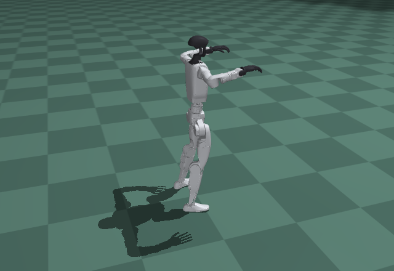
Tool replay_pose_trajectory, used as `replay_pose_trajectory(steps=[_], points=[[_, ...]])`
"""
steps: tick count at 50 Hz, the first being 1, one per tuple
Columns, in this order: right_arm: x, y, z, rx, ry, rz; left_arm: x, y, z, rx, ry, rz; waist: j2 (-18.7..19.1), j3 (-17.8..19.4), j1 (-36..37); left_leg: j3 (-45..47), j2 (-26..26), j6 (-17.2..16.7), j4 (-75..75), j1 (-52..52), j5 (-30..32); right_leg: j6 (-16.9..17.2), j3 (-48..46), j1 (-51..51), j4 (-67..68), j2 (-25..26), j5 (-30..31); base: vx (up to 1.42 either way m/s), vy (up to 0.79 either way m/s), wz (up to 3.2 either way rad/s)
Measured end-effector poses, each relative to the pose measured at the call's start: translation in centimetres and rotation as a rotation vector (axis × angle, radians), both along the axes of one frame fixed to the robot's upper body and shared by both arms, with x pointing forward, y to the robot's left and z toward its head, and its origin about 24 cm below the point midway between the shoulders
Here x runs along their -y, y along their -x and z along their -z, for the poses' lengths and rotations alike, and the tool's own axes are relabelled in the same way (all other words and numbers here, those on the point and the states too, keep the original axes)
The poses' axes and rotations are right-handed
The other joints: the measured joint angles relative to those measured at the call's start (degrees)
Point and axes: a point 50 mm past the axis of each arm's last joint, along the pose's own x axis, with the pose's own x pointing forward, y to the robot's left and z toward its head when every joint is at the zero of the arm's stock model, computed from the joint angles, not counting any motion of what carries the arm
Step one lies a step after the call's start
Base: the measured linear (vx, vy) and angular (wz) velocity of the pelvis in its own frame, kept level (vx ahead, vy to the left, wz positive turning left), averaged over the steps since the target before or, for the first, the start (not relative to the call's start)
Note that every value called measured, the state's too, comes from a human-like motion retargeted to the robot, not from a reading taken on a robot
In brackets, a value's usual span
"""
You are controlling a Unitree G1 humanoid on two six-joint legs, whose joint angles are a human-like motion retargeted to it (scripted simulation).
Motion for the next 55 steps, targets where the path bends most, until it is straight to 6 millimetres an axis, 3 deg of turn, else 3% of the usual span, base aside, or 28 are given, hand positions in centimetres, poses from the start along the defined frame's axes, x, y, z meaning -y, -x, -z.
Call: replay_pose_trajectory(steps=[55], points=[[0.49,0.25,-0.41,0.02,0.001,0.023,-0.35,0.74,-0.38,0.015,-0.009,-0.016,0.75,0.6,-1.35,0.48,0.07,0.06,0.23,0.22,-0.28,0.06,0.42,0.0,0.03,-0.01,-0.12,0.0,0.0,0.0]])
